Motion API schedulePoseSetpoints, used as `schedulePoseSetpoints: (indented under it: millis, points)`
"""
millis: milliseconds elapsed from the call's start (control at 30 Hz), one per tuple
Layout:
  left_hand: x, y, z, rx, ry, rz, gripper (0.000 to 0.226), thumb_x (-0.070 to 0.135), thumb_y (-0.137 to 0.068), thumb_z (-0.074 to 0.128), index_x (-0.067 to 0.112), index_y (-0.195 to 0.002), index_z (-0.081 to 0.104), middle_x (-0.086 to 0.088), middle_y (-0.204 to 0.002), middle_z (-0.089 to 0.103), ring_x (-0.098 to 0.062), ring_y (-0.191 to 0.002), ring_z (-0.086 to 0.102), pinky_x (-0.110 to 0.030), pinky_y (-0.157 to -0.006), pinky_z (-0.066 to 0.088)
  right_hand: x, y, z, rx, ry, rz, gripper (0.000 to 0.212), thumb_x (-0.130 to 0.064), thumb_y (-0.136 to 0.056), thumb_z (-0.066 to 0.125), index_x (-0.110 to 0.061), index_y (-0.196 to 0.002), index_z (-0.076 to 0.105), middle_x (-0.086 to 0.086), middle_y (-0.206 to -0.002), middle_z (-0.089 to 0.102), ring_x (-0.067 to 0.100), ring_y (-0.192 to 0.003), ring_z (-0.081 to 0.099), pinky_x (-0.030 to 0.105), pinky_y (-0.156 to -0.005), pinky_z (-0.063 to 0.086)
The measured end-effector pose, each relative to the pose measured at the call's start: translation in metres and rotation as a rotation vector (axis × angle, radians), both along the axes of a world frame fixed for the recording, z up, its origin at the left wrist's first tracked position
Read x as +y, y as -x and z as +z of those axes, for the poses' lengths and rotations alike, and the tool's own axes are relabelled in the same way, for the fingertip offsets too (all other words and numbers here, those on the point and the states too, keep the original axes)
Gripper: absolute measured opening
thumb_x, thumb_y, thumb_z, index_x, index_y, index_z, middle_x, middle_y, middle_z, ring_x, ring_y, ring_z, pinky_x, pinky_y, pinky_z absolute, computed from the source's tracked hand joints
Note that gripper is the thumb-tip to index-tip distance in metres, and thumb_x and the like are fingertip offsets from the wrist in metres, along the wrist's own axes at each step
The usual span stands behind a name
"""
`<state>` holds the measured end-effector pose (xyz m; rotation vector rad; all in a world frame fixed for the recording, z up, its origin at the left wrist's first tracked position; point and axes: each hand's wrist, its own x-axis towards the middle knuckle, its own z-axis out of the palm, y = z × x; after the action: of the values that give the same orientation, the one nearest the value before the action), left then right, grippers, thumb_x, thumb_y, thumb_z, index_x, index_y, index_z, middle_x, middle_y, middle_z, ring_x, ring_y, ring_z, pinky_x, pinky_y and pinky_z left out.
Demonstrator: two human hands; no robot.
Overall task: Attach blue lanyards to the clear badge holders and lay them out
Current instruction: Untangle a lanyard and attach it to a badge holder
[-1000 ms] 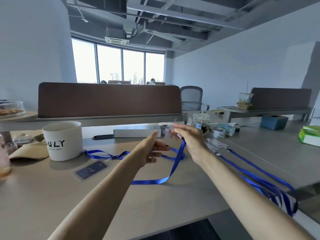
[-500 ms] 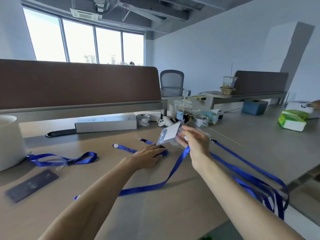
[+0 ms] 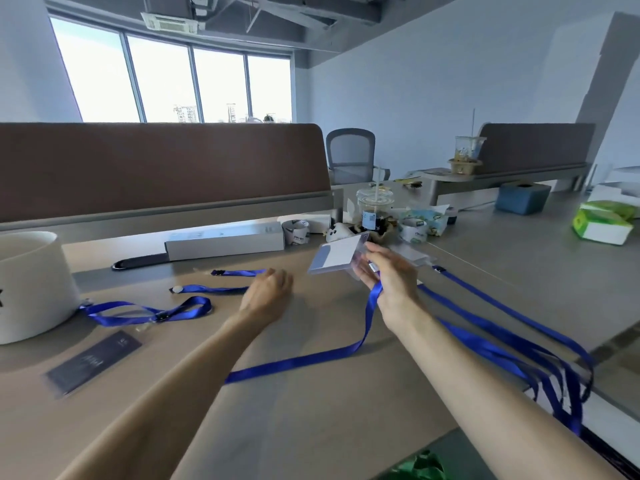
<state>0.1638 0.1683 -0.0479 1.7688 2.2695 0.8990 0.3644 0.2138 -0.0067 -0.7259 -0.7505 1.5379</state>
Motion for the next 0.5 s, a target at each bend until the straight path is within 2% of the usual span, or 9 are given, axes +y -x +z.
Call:
schedulePoseSetpoints:
  millis: [67, 100, 133, 200, 267, 333, 400, 500]
  points:
    - [-0.012, -0.045, 0.019, -0.475, 0.05, -0.095, 0.065, 0.052, -0.1, 0.019, 0.012, -0.095, 0.07, 0.0, -0.093, 0.069, -0.021, -0.087, 0.061, -0.031, -0.071, 0.042, -0.008, 0.0, 0.004, 0.026, -0.016, 0.002, 0.018, 0.009, -0.085, 0.063, -0.006, -0.084, 0.074, 0.016, -0.092, 0.072, 0.021, -0.075, 0.071, 0.031, -0.067, 0.062]
    - [-0.014, -0.063, 0.027, -0.714, 0.056, -0.126, 0.067, 0.058, -0.098, 0.019, 0.014, -0.095, 0.069, -0.001, -0.091, 0.071, -0.019, -0.081, 0.061, -0.03, -0.069, 0.04, -0.012, -0.001, 0.006, -0.006, -0.037, -0.002, 0.019, 0.007, -0.085, 0.065, -0.008, -0.085, 0.075, 0.014, -0.092, 0.073, 0.02, -0.075, 0.072, 0.031, -0.069, 0.062]
    - [-0.014, -0.076, 0.036, -0.916, 0.046, -0.139, 0.061, 0.058, -0.097, 0.024, 0.015, -0.096, 0.067, -0.002, -0.09, 0.072, -0.018, -0.078, 0.061, -0.03, -0.069, 0.039, -0.016, -0.003, 0.008, -0.071, -0.062, 0.001, 0.018, 0.005, -0.084, 0.066, -0.01, -0.088, 0.075, 0.012, -0.093, 0.074, 0.019, -0.077, 0.072, 0.033, -0.073, 0.062]
    - [-0.016, -0.092, 0.052, -1.175, -0.013, -0.137, 0.035, 0.041, -0.099, 0.041, 0.015, -0.095, 0.064, -0.001, -0.087, 0.07, -0.015, -0.072, 0.059, -0.029, -0.065, 0.038, -0.024, -0.013, 0.012, -0.184, -0.114, 0.033, 0.018, 0.003, -0.086, 0.066, -0.008, -0.098, 0.073, 0.012, -0.091, 0.074, 0.022, -0.076, 0.071, 0.035, -0.076, 0.061]
    - [-0.02, -0.101, 0.066, -1.267, -0.078, -0.128, 0.02, 0.022, -0.097, 0.045, 0.015, -0.093, 0.063, 0.001, -0.086, 0.07, -0.012, -0.067, 0.057, -0.026, -0.058, 0.036, -0.034, -0.027, 0.019, -0.298, -0.137, 0.09, 0.014, 0.001, -0.088, 0.065, -0.003, -0.101, 0.07, 0.013, -0.083, 0.071, 0.02, -0.064, 0.066, 0.028, -0.061, 0.056]
    - [-0.022, -0.107, 0.079, -1.254, -0.124, -0.113, 0.019, 0.014, -0.097, 0.045, 0.014, -0.09, 0.062, 0.003, -0.085, 0.071, -0.011, -0.065, 0.056, -0.024, -0.054, 0.038, -0.044, -0.046, 0.028, -0.46, -0.156, 0.156, 0.005, -0.008, -0.09, 0.066, -0.005, -0.089, 0.069, 0.009, -0.072, 0.063, 0.014, -0.051, 0.051, 0.024, -0.048, 0.041]
    - [-0.024, -0.113, 0.092, -1.251, -0.156, -0.106, 0.019, 0.013, -0.098, 0.044, 0.013, -0.09, 0.061, 0.001, -0.087, 0.07, -0.012, -0.064, 0.057, -0.025, -0.053, 0.04, -0.053, -0.066, 0.04, -0.533, -0.168, 0.262, 0.016, -0.015, -0.094, 0.062, -0.007, -0.081, 0.066, 0.002, -0.061, 0.049, 0.01, -0.045, 0.036, 0.02, -0.043, 0.03]
    - [-0.023, -0.117, 0.107, -1.226, -0.199, -0.084, 0.018, 0.013, -0.097, 0.043, 0.011, -0.098, 0.061, 0.001, -0.092, 0.07, -0.011, -0.061, 0.057, -0.024, -0.052, 0.04, -0.068, -0.097, 0.063, -0.599, -0.196, 0.382, 0.027, -0.021, -0.102, 0.049, -0.005, -0.085, 0.062, -0.007, -0.05, 0.035, 0.007, -0.041, 0.026, 0.019, -0.041, 0.024]
